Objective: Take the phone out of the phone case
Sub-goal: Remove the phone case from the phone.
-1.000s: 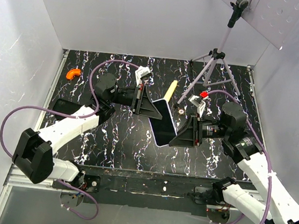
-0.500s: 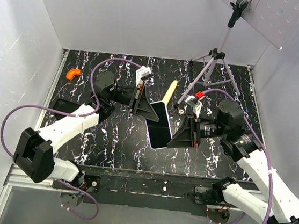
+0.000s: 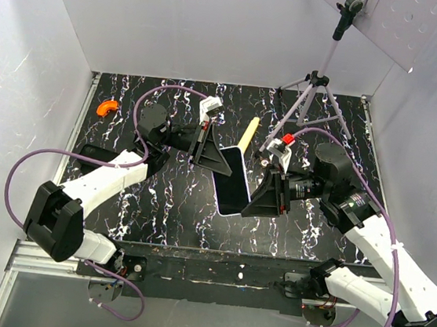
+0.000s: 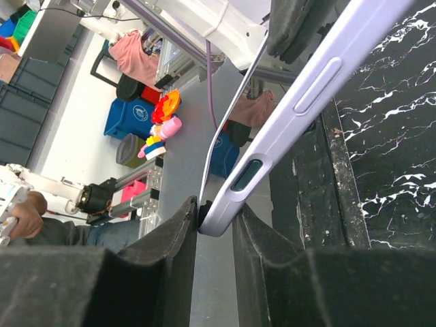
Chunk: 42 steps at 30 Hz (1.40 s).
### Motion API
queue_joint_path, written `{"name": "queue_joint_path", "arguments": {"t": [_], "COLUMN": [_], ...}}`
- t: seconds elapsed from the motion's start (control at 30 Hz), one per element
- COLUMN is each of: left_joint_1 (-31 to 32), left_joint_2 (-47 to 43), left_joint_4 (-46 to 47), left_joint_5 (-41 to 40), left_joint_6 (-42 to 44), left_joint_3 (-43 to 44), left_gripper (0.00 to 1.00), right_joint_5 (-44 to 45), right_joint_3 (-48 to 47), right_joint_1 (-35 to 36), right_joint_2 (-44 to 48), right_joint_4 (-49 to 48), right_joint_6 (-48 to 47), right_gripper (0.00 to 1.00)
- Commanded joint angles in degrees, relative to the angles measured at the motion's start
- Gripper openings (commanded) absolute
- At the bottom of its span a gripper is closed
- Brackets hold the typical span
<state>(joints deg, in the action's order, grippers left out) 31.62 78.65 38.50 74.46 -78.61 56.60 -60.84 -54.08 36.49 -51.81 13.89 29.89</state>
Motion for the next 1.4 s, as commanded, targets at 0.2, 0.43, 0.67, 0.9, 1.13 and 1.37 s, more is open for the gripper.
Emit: {"name": "queue_joint_path", "arguments": {"t": [0.2,0.43,0.67,0.9,1.13,1.37], "left_joint_1": [-0.24,-0.24,0.64,3.19,5.03,6.62], "left_joint_2": [0.71,6.24,11.87,13.89,14.69,14.6], "left_joint_4": [0.51,19.99,37.25,40.33,44.2,47.36], "left_joint_5": [-2.21,-4.14,-6.87,-9.15,-12.31,-15.03], "left_joint_6": [-3.03,-19.18,-31.6,-32.66,-35.65,-38.46], "left_joint_3": [-0.08,-6.67,-10.98,-11.07,-10.46,-9.4], "left_gripper": [0.0,0.0,0.0,0.0,0.0,0.0], "right_joint_5": [12.11,32.69,40.1,41.15,43.87,50.71], "right_joint_3": [-8.57,-19.2,-26.94,-32.48,-33.98,-34.6], "right_joint_1": [7.78,22.73,31.26,35.05,35.76,36.99], "right_joint_2": [-1.09,-5.4,-9.71,-12.17,-12.87,-12.88], "right_joint_4": [11.31,15.99,15.12,11.52,9.05,7.03], "right_joint_6": [-14.84,-23.47,-28.48,-29.71,-33.58,-35.25], "right_gripper": [0.01,0.01,0.01,0.01,0.01,0.01]}}
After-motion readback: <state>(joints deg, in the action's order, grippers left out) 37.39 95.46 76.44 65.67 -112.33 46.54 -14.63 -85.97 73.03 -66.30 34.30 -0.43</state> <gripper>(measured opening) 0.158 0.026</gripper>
